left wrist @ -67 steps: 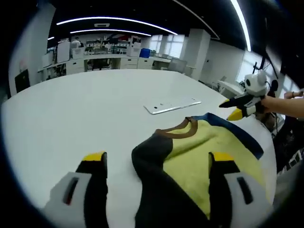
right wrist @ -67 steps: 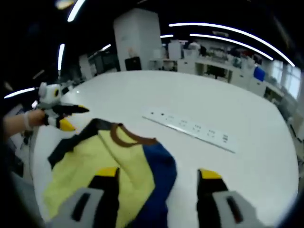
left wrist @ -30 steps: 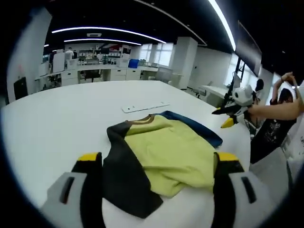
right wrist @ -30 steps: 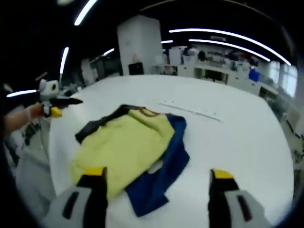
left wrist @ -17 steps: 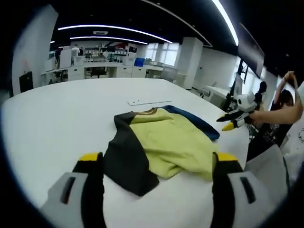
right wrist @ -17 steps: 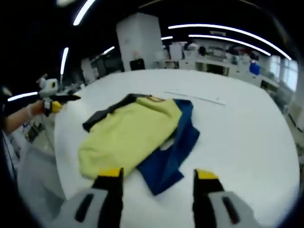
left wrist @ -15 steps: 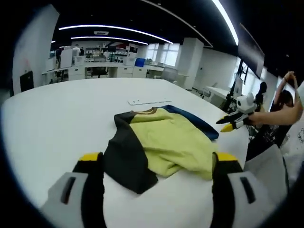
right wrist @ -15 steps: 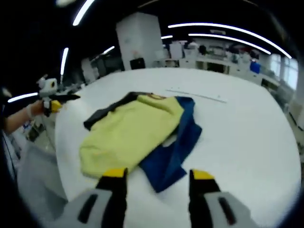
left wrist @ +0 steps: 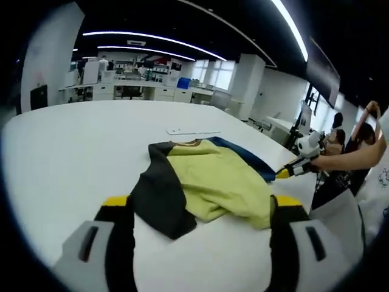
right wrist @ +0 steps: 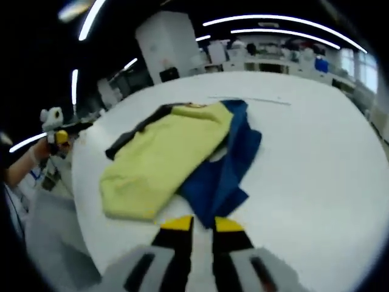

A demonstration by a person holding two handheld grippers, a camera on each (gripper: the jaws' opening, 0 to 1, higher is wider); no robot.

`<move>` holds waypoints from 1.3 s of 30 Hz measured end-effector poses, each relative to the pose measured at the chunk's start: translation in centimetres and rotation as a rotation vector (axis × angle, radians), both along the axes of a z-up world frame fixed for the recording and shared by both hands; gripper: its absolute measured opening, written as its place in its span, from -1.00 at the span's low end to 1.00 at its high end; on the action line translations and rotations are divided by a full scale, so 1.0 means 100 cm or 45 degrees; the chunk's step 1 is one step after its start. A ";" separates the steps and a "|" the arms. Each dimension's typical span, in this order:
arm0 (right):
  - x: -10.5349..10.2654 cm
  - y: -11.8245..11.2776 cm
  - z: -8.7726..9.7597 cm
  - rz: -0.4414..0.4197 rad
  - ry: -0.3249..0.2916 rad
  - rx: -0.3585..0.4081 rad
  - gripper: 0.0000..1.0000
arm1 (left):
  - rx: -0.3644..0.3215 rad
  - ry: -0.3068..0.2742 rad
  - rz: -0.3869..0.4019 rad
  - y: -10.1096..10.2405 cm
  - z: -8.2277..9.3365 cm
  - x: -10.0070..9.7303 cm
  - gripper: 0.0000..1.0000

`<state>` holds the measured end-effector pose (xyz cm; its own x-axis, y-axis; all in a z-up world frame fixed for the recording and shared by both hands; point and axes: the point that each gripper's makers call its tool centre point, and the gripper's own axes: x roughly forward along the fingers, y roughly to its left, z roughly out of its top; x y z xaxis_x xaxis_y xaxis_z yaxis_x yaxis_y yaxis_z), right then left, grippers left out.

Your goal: Fold the garment on the visible template until the final outline fits inside the template.

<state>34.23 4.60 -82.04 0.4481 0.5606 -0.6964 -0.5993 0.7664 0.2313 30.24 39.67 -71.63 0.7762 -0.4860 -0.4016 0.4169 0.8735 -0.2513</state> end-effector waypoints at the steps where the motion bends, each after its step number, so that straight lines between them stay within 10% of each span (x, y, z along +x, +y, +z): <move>1: 0.004 0.000 0.004 -0.008 -0.005 0.017 -1.00 | 0.001 0.002 0.001 0.000 -0.001 0.000 0.80; 16: 0.064 0.038 0.072 0.123 -0.171 0.030 -1.00 | -0.034 -0.007 0.001 -0.004 0.002 0.003 0.76; 27: 0.101 0.092 0.057 0.233 -0.170 -0.025 -1.00 | -0.050 -0.021 0.011 -0.008 0.006 0.004 0.75; 39: 0.096 0.116 0.026 0.289 -0.105 -0.082 -1.00 | -0.060 -0.013 0.032 -0.004 0.003 0.003 0.75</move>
<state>43.81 16.17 -79.48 0.3727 0.6089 -0.7002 -0.7725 0.6217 0.1294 30.51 39.29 -71.37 0.7922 -0.4845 -0.3710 0.3979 0.8711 -0.2880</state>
